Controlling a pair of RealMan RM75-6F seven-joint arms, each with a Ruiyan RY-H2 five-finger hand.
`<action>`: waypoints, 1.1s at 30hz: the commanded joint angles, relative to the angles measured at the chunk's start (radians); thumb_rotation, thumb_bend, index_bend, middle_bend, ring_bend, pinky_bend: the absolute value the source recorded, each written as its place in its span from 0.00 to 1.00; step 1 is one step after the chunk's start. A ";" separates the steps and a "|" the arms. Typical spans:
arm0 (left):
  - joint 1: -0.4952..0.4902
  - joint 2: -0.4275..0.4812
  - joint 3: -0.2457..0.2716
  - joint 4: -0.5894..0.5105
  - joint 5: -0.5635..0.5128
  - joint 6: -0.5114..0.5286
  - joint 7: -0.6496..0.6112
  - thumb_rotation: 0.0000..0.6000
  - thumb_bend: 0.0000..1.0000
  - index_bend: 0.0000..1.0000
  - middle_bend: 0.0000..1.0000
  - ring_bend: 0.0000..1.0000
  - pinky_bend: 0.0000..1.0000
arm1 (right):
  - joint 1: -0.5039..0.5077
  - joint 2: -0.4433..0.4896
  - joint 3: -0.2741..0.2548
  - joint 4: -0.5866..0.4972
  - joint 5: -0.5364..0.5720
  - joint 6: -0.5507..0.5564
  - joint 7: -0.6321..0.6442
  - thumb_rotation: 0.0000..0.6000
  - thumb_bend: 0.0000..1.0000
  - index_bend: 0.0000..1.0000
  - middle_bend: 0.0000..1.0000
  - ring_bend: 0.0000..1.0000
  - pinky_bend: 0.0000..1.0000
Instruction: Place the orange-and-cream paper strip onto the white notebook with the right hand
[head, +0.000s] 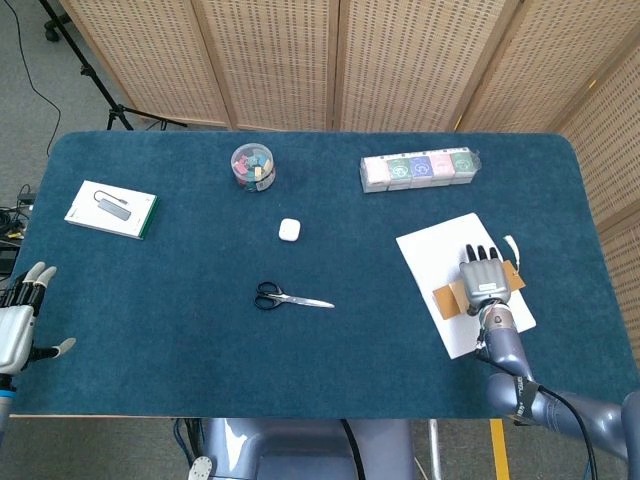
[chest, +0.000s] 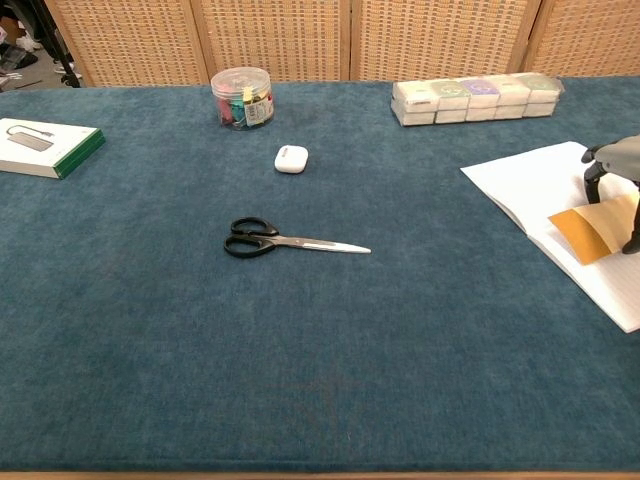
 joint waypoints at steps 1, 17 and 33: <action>0.000 0.001 0.000 0.000 0.001 0.000 0.000 1.00 0.00 0.00 0.00 0.00 0.17 | 0.000 -0.001 -0.001 -0.005 0.007 0.003 -0.003 1.00 0.11 0.51 0.03 0.00 0.08; 0.003 0.006 0.002 -0.005 0.004 0.003 -0.006 1.00 0.00 0.00 0.00 0.00 0.17 | 0.006 -0.011 0.010 -0.020 0.030 0.015 0.001 1.00 0.10 0.41 0.01 0.00 0.08; 0.003 0.008 0.002 -0.007 0.005 0.002 -0.009 1.00 0.00 0.00 0.00 0.00 0.17 | 0.014 0.008 0.012 -0.054 0.037 0.016 0.016 1.00 0.10 0.30 0.00 0.00 0.08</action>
